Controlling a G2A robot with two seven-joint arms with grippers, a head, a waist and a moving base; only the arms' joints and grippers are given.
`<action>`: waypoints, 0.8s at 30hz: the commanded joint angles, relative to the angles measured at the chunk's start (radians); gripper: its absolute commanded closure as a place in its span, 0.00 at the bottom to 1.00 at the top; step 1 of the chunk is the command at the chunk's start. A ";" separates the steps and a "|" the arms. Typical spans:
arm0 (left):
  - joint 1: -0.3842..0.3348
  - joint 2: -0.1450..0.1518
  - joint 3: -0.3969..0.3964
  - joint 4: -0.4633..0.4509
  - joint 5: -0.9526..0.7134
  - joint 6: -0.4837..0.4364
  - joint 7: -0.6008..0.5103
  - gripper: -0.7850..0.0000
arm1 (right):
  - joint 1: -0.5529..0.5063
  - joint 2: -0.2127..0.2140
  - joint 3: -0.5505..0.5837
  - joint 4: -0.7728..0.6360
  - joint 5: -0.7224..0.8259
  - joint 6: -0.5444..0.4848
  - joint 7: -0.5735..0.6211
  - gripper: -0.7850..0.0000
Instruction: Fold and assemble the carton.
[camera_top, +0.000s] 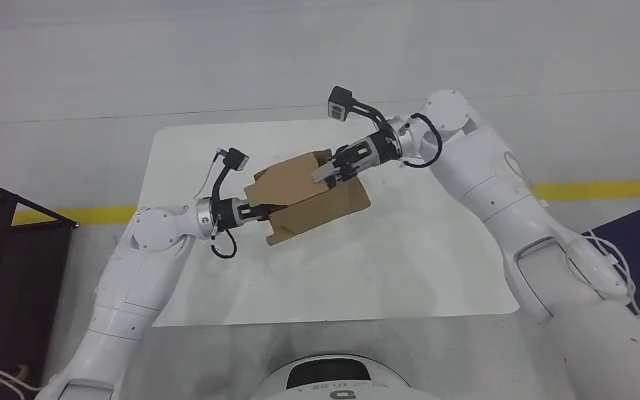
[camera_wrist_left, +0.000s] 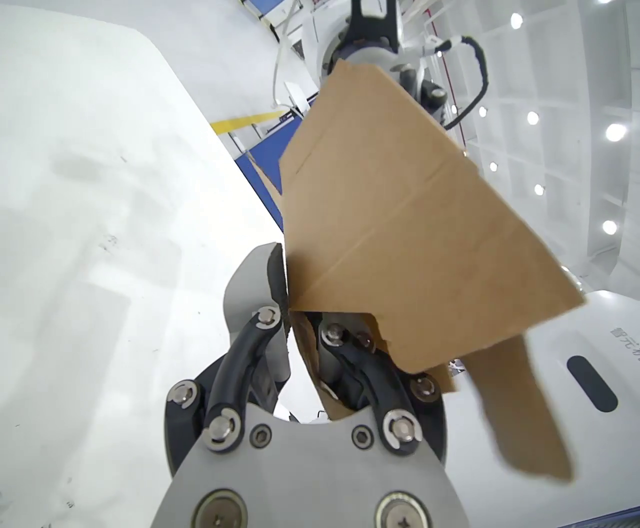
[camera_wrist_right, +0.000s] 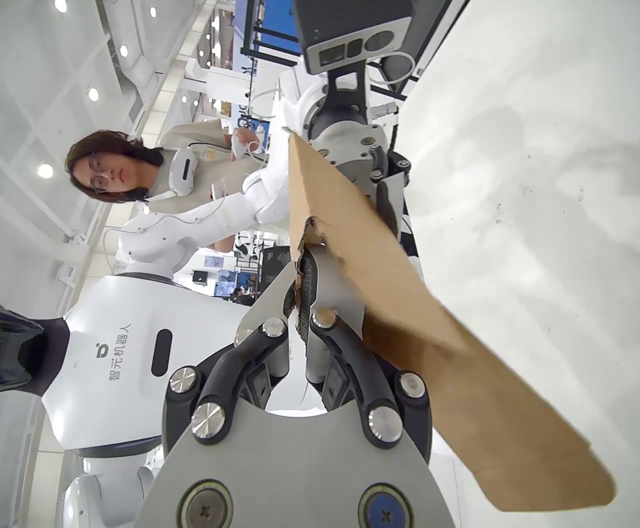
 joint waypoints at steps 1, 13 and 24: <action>0.001 0.001 -0.004 0.004 0.010 0.005 0.027 1.00 | -0.013 0.008 0.017 -0.021 0.029 -0.002 -0.001 1.00; -0.005 0.002 -0.006 -0.001 0.017 0.015 0.095 1.00 | -0.055 0.075 0.011 -0.131 0.023 0.039 -0.001 0.86; -0.009 0.003 0.012 -0.002 0.006 0.012 0.085 1.00 | -0.046 0.078 -0.011 -0.122 0.037 0.020 -0.001 0.51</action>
